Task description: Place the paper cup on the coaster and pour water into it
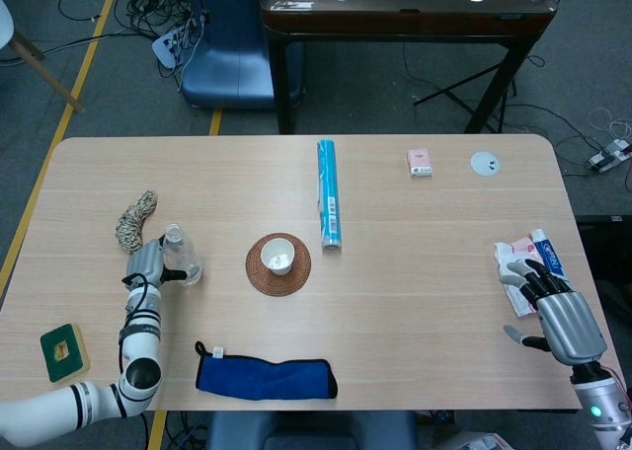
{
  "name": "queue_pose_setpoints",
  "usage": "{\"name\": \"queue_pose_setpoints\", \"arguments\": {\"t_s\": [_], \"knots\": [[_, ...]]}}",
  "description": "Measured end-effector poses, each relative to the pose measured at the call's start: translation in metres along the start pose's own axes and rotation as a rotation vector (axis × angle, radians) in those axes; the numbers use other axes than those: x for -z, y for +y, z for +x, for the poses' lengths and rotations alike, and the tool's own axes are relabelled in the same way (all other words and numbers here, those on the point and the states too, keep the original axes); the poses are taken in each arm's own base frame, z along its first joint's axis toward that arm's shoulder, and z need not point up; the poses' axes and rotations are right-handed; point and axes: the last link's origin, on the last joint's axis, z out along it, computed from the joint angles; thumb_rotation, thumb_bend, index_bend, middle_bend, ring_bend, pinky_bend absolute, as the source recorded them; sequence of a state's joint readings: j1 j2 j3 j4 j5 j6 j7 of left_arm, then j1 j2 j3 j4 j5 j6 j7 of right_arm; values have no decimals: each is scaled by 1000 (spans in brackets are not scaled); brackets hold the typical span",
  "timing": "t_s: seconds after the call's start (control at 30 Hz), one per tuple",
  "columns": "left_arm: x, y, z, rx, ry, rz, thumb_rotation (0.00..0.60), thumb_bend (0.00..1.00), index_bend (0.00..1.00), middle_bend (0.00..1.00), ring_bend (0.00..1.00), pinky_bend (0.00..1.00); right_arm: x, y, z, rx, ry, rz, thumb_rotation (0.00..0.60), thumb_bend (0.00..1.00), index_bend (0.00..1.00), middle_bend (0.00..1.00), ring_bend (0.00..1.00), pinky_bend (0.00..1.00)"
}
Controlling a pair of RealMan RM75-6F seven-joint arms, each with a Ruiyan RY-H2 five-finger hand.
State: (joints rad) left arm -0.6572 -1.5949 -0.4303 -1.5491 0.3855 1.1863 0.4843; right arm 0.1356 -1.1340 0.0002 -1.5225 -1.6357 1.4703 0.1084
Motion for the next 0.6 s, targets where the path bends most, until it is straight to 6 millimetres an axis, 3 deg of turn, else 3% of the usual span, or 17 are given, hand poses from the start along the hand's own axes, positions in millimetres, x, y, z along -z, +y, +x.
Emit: {"name": "queue_pose_setpoints", "arguments": {"t_s": [0.37,0.6], "knots": [[1,-1,1,14,1,-16,600,117,222,122,87,286,0,0,0,0,0,1,600,13,301,204,111,315],[2,-3,2,14,-5,-20,600,115,170,79,59,262,0,0,0,1,0,1,600,13,301,204,111,315]]}}
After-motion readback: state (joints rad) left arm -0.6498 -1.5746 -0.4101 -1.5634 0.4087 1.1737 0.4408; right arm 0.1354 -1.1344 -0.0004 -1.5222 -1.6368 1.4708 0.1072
